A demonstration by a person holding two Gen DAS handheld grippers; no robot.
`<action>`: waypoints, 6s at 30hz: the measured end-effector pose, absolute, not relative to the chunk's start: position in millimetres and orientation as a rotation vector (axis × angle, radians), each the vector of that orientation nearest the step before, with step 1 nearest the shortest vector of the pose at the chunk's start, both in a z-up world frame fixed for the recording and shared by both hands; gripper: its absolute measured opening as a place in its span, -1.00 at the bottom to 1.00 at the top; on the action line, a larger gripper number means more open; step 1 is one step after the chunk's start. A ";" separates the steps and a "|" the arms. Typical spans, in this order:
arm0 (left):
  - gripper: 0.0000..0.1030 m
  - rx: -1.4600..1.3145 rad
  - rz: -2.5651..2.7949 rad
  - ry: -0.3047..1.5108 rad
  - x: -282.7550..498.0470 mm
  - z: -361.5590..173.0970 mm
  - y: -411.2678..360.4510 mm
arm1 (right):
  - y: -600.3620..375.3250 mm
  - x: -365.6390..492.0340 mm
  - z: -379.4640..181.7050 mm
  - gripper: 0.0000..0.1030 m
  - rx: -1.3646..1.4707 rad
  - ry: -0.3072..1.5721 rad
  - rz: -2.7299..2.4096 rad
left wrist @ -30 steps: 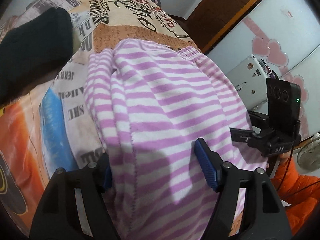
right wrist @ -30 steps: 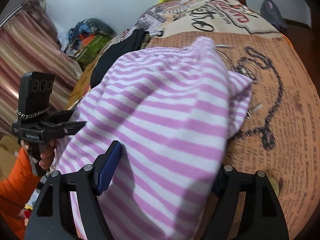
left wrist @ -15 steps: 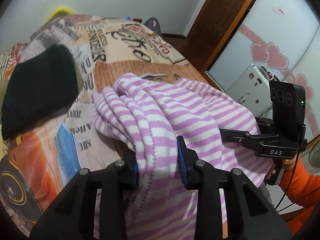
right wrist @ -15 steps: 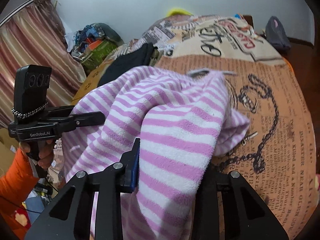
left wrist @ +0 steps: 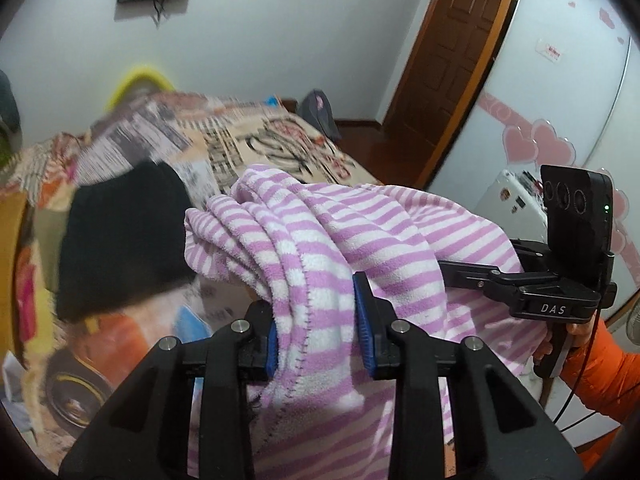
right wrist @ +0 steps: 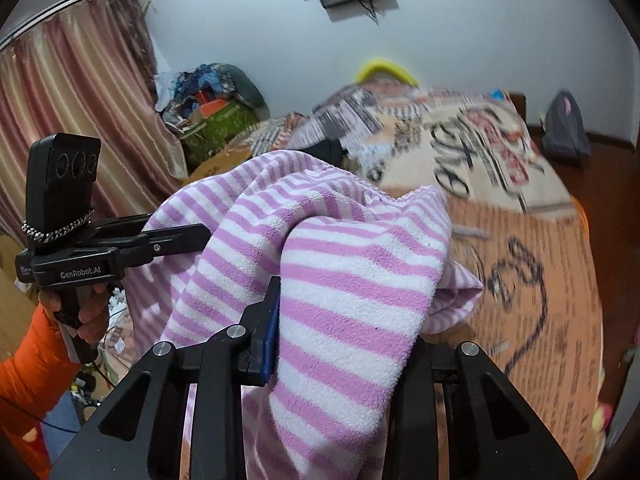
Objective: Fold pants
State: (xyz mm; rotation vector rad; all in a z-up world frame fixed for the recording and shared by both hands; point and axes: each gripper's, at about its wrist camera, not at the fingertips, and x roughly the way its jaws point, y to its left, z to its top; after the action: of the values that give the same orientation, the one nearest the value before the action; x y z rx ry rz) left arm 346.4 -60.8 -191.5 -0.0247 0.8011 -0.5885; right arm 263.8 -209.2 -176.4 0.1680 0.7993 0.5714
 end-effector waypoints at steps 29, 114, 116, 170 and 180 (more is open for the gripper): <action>-0.39 -0.060 -0.302 0.616 511.0 -149.7 103.0 | -41.0 440.1 -122.8 -0.46 -0.077 0.569 0.709; 0.71 -0.039 -0.048 0.198 102.7 -40.3 40.0 | -108.2 130.1 -38.9 0.36 0.040 0.194 0.557; 0.74 -0.038 -0.046 0.193 100.4 -41.2 36.5 | -107.4 127.2 -39.8 0.45 0.042 0.186 0.552; 0.99 -0.043 -0.033 0.193 99.5 -54.5 23.5 | -107.2 111.1 -47.9 0.99 0.026 0.180 0.457; 0.99 -0.041 -0.040 0.192 99.3 -54.3 22.2 | -107.5 112.1 -48.2 0.99 0.023 0.185 0.440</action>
State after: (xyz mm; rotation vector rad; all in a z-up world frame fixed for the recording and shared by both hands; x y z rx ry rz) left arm 99.3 22.2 -54.3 -0.0409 0.1923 -0.0404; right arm 112.1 -107.5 -48.2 0.0225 0.1846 0.4405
